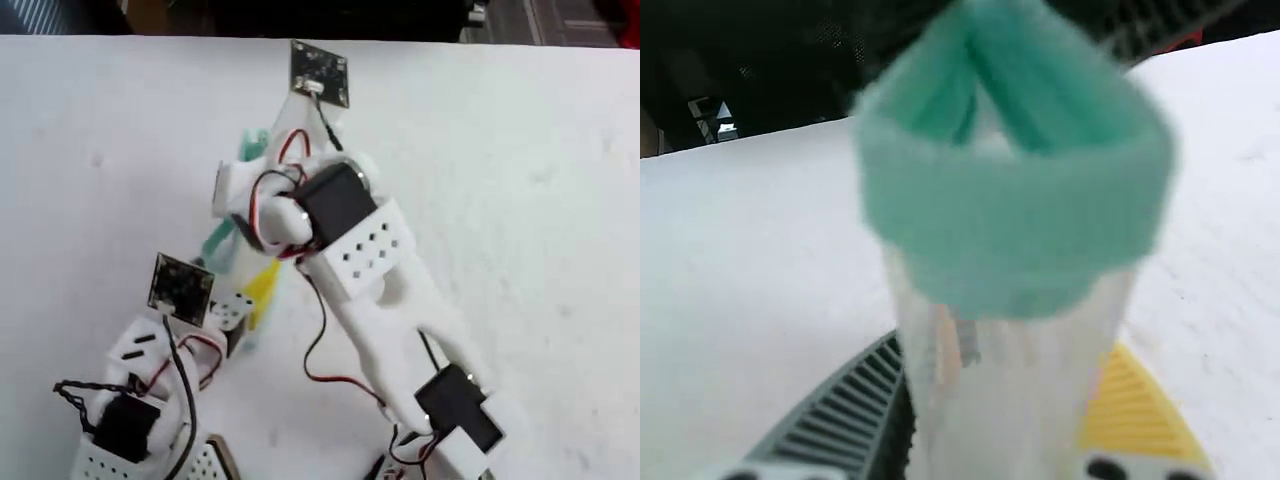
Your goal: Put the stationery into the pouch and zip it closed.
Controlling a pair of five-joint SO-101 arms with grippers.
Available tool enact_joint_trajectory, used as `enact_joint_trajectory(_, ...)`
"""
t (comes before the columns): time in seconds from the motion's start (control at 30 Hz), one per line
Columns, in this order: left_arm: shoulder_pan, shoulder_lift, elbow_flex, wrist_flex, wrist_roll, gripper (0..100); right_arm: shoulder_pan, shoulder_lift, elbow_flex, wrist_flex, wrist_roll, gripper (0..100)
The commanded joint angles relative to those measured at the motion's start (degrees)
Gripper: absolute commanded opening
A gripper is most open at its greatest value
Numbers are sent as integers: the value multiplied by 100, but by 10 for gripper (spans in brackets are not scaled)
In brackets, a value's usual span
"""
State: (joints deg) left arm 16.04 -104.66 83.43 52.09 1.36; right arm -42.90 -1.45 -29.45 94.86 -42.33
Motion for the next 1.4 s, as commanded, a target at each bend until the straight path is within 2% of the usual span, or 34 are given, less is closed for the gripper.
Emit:
enact_joint_trajectory(0.0,48,-22,-993,782,53,226,259,-207,-211,40,316,17)
enact_joint_trajectory(0.2,13,-31,-1802,1503,18,245,286,-207,-211,277,1565,16)
enact_joint_trajectory(0.37,13,-31,-2215,1846,-18,268,532,-259,-202,356,3701,16)
enact_joint_trajectory(0.57,-31,-31,-2541,2101,-580,267,1068,-259,-202,356,5829,16)
enact_joint_trajectory(0.73,-769,-31,-2804,2048,-651,251,1560,-259,-202,365,7490,17)
enact_joint_trajectory(0.9,-1912,-31,-2664,1486,-571,201,1912,-259,-202,365,8413,17)
enact_joint_trajectory(1.1,-2686,-31,-1837,519,325,198,2141,-268,-202,365,9574,17)
enact_joint_trajectory(1.2,-2879,-31,-1459,70,668,198,2088,-365,-202,374,10154,17)
enact_joint_trajectory(1.37,-2862,-31,-1116,-299,782,199,1516,-1086,-202,382,10620,17)
